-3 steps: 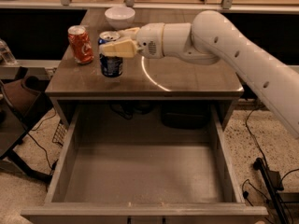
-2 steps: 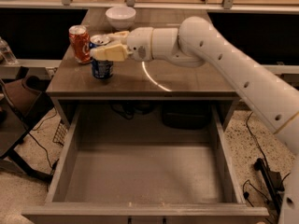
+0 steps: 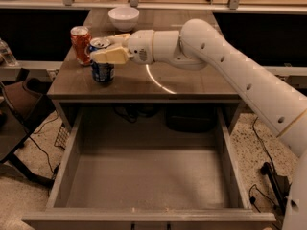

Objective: Move pepsi can near coke can

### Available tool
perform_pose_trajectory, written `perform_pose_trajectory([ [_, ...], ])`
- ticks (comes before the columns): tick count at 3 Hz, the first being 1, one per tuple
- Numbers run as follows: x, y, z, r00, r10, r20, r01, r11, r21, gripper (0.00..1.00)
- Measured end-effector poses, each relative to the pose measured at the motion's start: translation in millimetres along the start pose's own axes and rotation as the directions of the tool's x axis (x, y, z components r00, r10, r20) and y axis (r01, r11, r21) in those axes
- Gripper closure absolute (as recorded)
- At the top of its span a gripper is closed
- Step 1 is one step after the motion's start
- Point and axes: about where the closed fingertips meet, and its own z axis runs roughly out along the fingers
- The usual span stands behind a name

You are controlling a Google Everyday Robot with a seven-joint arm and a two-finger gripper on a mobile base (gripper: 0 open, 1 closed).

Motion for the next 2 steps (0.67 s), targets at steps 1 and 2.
perform_pose_trajectory([
  [1, -0.4, 1.6, 2.5, 1.0, 0.0, 0.0, 0.0, 1.0, -0.005, 0.33],
  [2, -0.7, 3.2, 4.9, 1.0, -0.001, 0.0, 0.001, 1.0, -0.009, 0.1],
])
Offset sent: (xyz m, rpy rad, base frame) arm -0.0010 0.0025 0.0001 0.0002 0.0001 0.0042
